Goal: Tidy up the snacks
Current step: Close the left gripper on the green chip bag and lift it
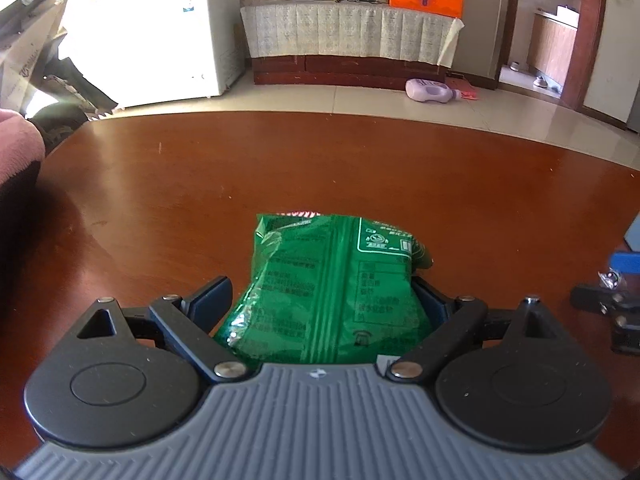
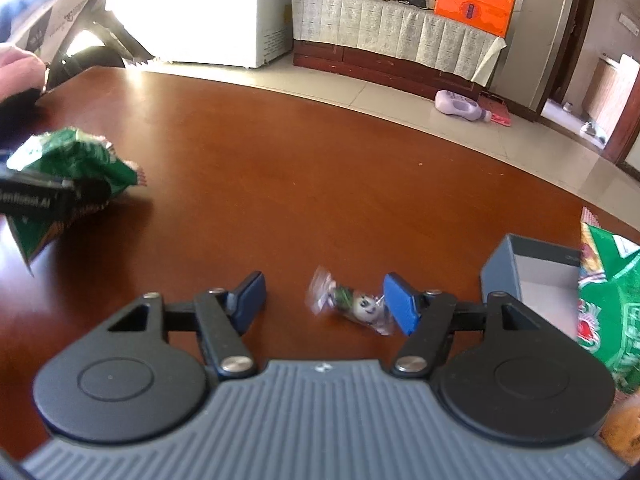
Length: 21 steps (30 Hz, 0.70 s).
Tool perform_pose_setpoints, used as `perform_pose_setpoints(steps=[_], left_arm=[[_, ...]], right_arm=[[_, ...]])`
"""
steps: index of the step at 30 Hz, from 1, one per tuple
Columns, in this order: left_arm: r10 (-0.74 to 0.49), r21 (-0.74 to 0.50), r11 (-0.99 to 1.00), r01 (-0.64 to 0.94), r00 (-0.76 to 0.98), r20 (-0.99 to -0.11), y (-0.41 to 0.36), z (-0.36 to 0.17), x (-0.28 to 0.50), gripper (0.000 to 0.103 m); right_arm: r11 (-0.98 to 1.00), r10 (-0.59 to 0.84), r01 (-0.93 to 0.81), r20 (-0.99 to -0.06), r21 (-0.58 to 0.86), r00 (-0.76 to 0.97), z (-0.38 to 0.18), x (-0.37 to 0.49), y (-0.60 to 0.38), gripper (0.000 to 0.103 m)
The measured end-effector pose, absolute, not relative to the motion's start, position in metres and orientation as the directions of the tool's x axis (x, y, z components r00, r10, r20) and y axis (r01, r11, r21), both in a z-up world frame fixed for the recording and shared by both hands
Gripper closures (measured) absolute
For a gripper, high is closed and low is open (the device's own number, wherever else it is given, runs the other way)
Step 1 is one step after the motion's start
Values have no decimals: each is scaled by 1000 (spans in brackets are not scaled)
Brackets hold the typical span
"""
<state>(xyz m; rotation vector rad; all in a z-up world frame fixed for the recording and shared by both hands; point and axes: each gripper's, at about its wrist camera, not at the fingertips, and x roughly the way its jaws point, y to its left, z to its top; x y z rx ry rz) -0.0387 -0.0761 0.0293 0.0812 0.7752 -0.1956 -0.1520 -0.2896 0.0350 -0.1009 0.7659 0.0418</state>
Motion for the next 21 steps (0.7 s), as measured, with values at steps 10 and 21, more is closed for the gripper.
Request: perform_pose_setpoints(steps=[10, 21], left_arm=[[-166, -1, 970, 244, 658, -734, -85, 19, -38, 15], [-184, -4, 965, 262, 669, -720, -90, 17, -44, 31]], right_arm=[[993, 73, -116, -709, -12, 701, 37, -149, -287, 61], [985, 94, -168, -720, -32, 688, 41, -154, -277, 83]])
